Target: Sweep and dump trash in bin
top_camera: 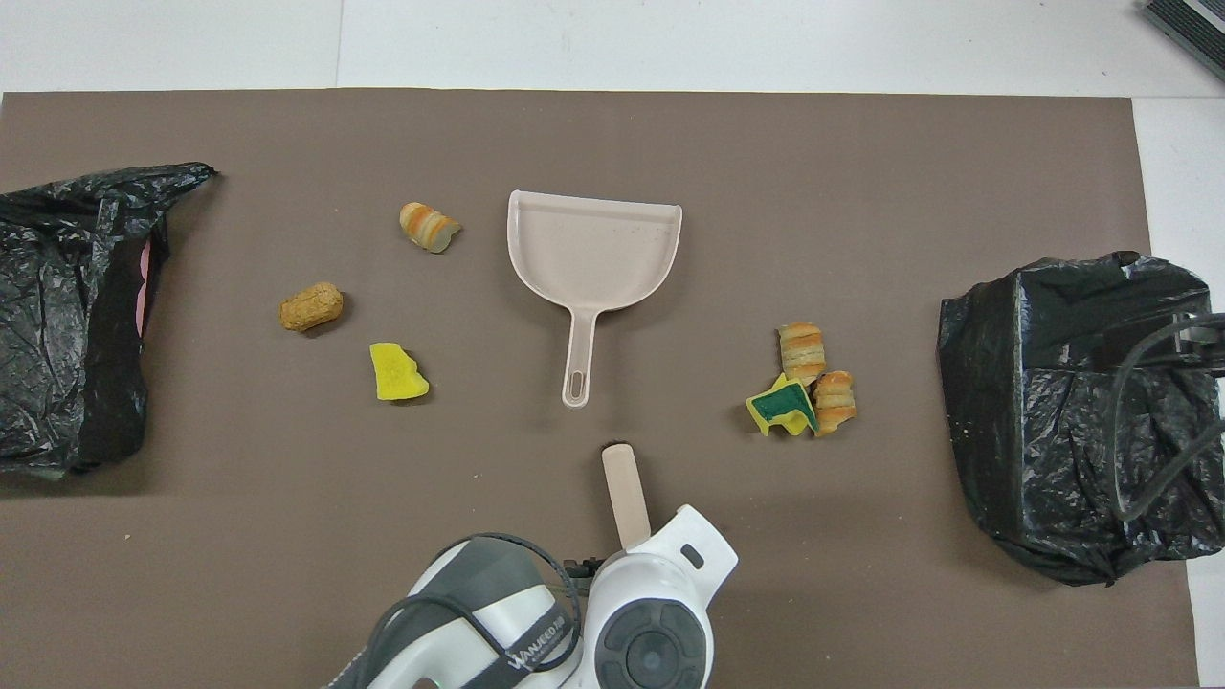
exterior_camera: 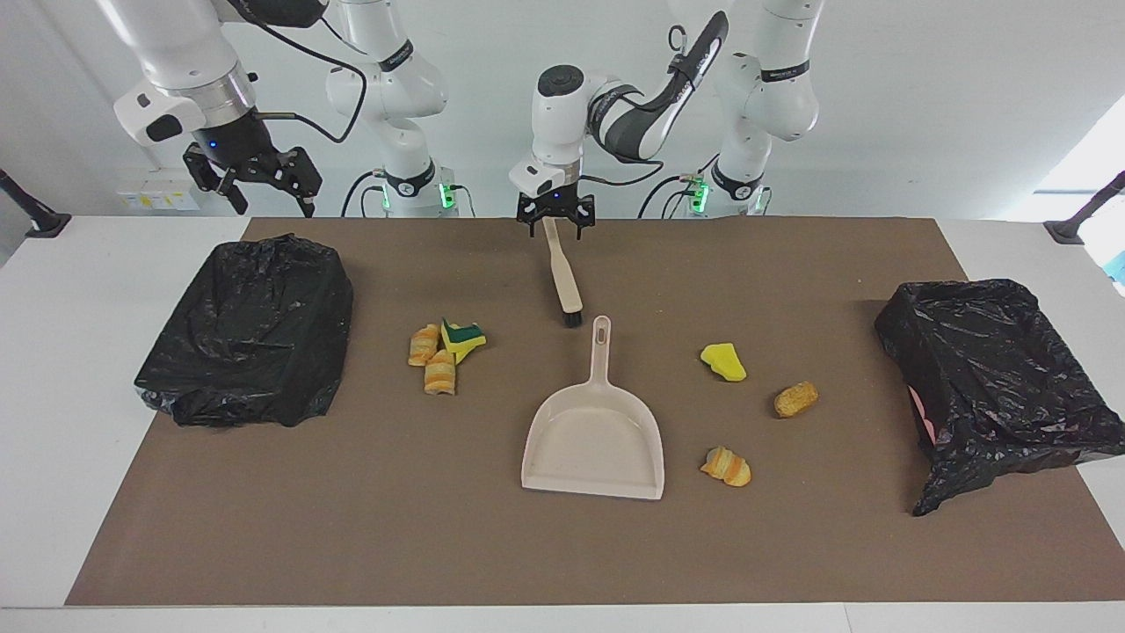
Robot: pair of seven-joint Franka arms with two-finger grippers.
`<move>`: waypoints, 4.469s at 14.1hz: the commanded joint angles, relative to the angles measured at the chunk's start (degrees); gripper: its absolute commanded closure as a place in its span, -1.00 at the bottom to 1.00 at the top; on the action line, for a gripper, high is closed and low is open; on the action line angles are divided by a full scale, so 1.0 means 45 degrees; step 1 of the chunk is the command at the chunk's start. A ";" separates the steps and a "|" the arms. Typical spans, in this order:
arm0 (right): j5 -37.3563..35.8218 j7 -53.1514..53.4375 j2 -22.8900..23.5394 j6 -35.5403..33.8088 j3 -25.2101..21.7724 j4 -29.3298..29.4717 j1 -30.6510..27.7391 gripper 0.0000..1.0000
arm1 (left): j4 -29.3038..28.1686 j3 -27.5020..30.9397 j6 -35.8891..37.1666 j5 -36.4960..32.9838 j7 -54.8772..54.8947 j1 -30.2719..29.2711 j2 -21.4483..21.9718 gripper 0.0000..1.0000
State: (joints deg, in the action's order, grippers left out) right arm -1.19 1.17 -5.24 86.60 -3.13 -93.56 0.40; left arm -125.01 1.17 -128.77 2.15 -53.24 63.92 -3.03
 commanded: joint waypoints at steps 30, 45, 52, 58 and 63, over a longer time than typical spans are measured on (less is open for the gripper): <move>-0.0225 -0.0028 -0.0319 -0.0553 0.0109 -0.0301 0.0244 -1.00 | 0.1060 0.0423 0.4786 -0.1060 -0.0611 -0.3438 0.0224 1.00; 0.1591 0.6724 0.3658 0.2996 0.0285 0.0650 0.4420 -1.00 | 0.5819 0.0267 0.3085 -0.1712 0.8170 -1.0197 -0.3697 1.00; 0.2432 0.9599 0.7021 0.6004 0.0597 0.1788 0.6373 -1.00 | 0.5614 0.0247 0.4606 -0.0692 1.1733 -0.9908 -0.3470 1.00; 0.2627 0.9799 0.7884 0.7709 0.0617 0.1613 0.7216 -1.00 | 0.5417 0.0286 0.8082 -0.1391 1.2164 -0.9029 -0.2864 1.00; 0.2647 0.9057 0.7904 0.8001 0.0617 0.1262 0.7294 -1.00 | 0.5611 0.0383 0.9279 -0.2020 1.2281 -0.8870 -0.2102 1.00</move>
State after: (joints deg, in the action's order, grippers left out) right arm 9.03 44.30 30.03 121.25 -0.44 -87.44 33.23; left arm -99.39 1.80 -87.79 -5.80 0.89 24.02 -14.85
